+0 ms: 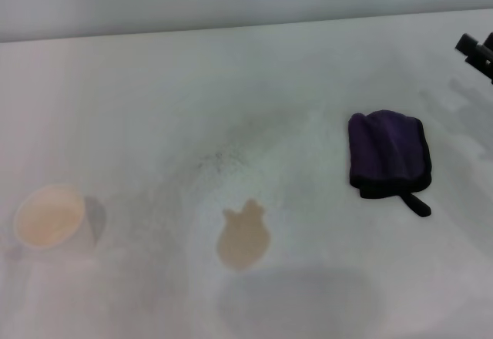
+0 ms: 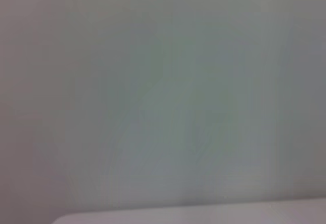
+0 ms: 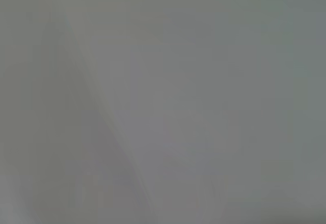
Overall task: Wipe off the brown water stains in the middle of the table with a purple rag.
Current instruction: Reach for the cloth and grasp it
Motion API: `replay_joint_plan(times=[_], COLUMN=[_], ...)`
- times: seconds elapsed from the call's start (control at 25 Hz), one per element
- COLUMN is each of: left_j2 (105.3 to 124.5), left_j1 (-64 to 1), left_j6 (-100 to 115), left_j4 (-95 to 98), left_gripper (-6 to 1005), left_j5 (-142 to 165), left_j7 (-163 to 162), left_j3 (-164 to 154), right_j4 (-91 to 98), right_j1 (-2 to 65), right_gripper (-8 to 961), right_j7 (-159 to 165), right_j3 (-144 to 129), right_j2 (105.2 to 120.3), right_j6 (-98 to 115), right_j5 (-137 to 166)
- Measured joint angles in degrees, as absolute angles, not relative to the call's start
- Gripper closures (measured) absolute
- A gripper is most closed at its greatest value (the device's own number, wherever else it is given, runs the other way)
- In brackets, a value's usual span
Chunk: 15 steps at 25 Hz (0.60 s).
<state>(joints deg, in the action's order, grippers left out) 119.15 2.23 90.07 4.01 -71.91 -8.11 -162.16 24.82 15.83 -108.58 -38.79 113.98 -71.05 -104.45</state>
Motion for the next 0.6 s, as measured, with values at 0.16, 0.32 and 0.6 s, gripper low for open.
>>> replay_joint_plan(times=[0.16, 0.32, 0.6], left_j2=[119.07, 119.08, 118.93], left_j1=[0.60, -0.93, -2.85], left_j6=[90.07, 89.85, 89.74], left_j4=[3.84, 3.73, 3.34], left_gripper=[105, 105, 105], left_j5=[-73.20, -74.69, -75.86], left_j7=[-8.12, -8.25, -9.42], left_j3=[-162.15, -162.16, -162.15], right_j4=[34.43, 44.72, 66.86], right_j1=[16.15, 17.29, 20.26], right_gripper=[218, 218, 218], right_j7=[-92.36, -78.80, -56.41], right_j3=[-39.06, -39.95, -45.25], right_j2=[113.39, 113.16, 114.54], right_j6=[-73.09, -77.51, -83.78], right_j5=[-90.87, -79.10, -54.97])
